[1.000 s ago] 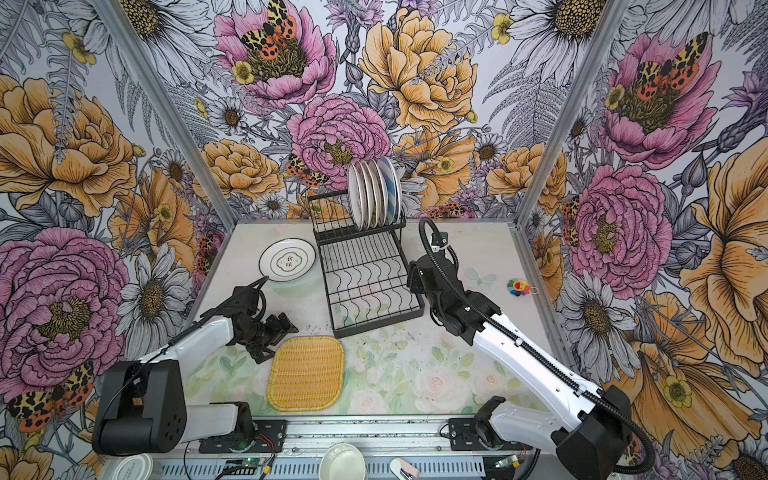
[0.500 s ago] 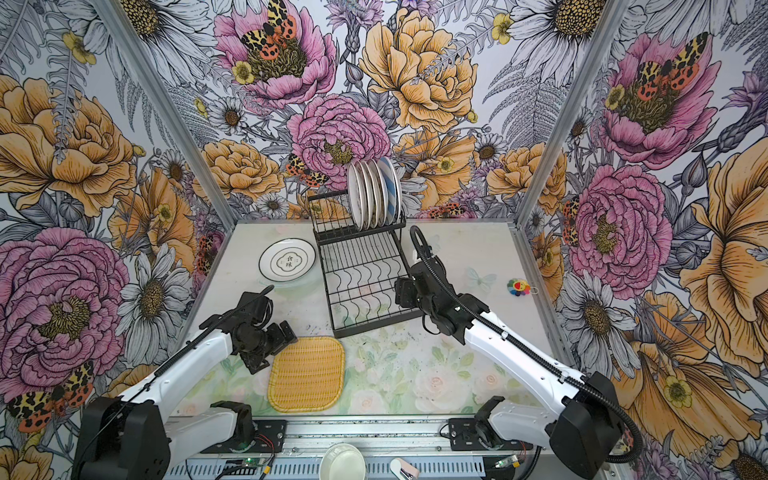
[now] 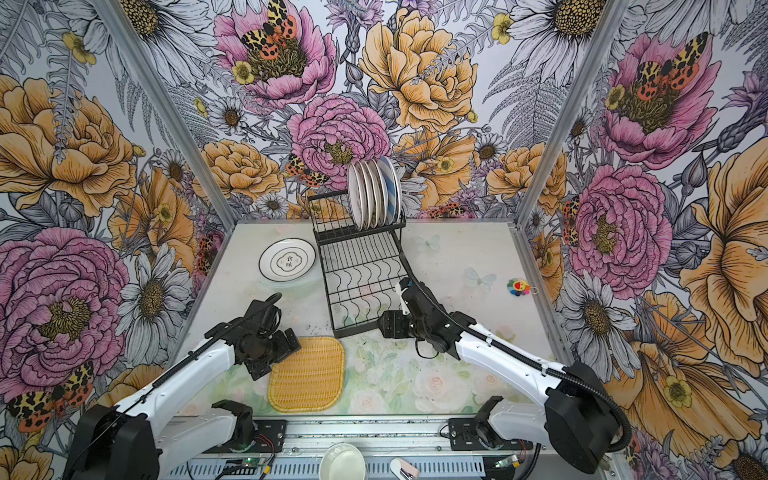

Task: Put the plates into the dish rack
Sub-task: 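Pinch the bamboo tray's edge with the right gripper beside the left gripper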

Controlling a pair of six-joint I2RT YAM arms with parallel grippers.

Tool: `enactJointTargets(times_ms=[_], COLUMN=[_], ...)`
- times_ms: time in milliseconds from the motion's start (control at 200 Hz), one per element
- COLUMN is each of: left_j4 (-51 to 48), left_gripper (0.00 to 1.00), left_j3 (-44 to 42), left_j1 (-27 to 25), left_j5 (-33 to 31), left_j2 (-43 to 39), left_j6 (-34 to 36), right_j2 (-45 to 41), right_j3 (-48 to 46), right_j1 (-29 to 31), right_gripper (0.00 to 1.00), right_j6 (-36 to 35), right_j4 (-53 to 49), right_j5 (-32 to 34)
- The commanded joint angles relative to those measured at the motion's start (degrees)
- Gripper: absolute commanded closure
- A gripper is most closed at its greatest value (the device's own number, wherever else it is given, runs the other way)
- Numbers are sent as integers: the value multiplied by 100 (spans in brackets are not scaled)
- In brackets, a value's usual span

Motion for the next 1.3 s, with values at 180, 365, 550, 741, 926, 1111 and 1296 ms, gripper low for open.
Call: enactJointTargets(times_ms=[180,365,550,741,926,1111,1296], left_j4=[348,402,446,445,446,451,509], left_gripper=[1,1,1,2,4,5,8], left_j3=[-208,-260,-277,-270,-290,-288,-314], left_j1=[-217,-370,-496,-605,-702,-774,-841], left_j5=[444,599,595,566,531,522,552], left_j2=[-289,-317,-324,-206,-257,-232,-202], left_j6=[-208,-259,-258,-224,-239,-218,-182], right_j2=[645,1124,1521,1910,2275,2312,2434], right_j3=[114,156,303,513,703,526,542], right_j1=[353,723,1102,1372,1453,1454,1458], right_gripper=[23,23,23,23,23,24,25], right_j6=[454,670,756,826,878,1134,1147], right_j4=[727,812,875,870,886,878,950], right_j5=[-940,-1175,-1335,-1348,-1451,-1479,-1543])
